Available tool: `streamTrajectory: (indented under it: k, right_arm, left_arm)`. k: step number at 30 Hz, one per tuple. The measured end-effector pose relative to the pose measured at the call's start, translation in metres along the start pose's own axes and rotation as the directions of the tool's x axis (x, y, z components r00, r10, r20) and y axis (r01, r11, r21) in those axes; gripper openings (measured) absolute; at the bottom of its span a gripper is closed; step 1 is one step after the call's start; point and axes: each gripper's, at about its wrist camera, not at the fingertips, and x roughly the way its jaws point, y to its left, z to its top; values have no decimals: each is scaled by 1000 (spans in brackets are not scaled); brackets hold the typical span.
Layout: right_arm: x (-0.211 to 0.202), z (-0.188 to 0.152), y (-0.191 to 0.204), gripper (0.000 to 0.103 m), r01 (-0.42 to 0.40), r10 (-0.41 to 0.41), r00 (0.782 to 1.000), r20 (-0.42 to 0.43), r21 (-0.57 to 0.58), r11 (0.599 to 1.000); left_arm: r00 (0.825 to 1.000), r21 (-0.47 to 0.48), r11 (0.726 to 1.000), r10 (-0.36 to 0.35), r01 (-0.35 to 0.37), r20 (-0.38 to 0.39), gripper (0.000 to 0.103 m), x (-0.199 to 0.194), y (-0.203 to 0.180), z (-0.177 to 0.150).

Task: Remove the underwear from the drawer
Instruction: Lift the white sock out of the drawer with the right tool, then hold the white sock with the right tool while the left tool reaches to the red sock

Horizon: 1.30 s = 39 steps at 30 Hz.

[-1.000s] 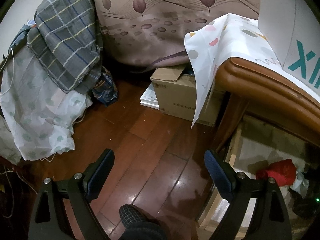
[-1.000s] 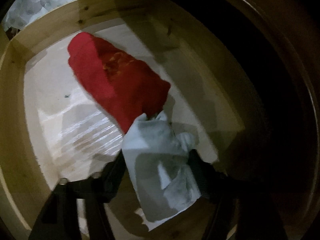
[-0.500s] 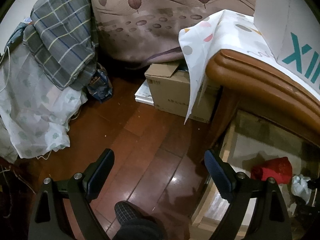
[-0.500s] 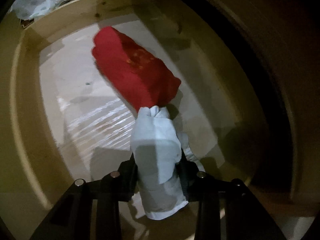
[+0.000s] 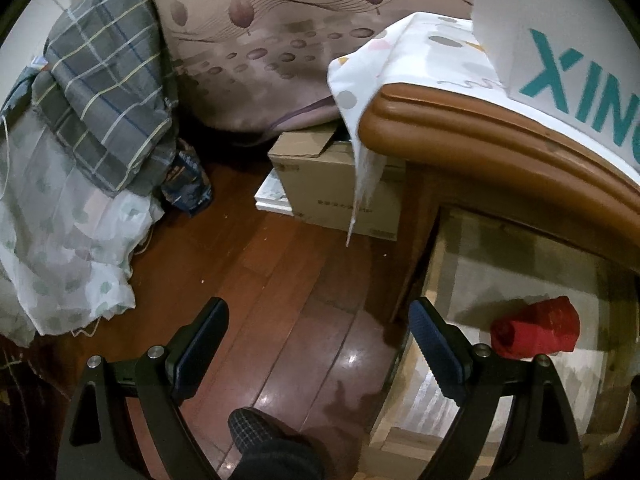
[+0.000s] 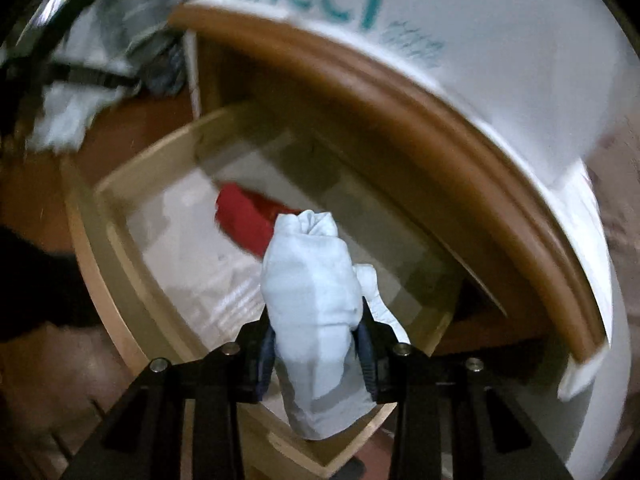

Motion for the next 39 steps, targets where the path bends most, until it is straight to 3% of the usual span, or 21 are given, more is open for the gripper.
streamTrajectory:
  k: [7,13,21,25,30,39]
  right_arm:
    - [-2,-16,-17,35,15,-49,993,108,290,957]
    - [-3,-18,-30,35,94,-163,975,151,385,918]
    - [-19,-35,-71,35,150,-276,951,139,574,805]
    - [-25,-43,-88,35,144,-288,949,125,642,753]
    - [-35,-51,-100,35,159,-314,942,115,672,723]
    - [-56,-65,-128,35,164,-381,915,130,745,647]
  left_arm:
    - [999,100,995,-16,13,33,91,-4,-24,-4]
    - [996,192,979,-76,67,40,95,-5,-43,-12]
    - [988,292,947,-149,133,35,96,-11,-71,-27]
    - [981,431,893,-176,127,76,98,-21,-94,-39]
    - [972,545,823,-226,161,55,98,-29,-121,-52]
    - [971,672,726,-235,147,41,98,-26,-155,-43]
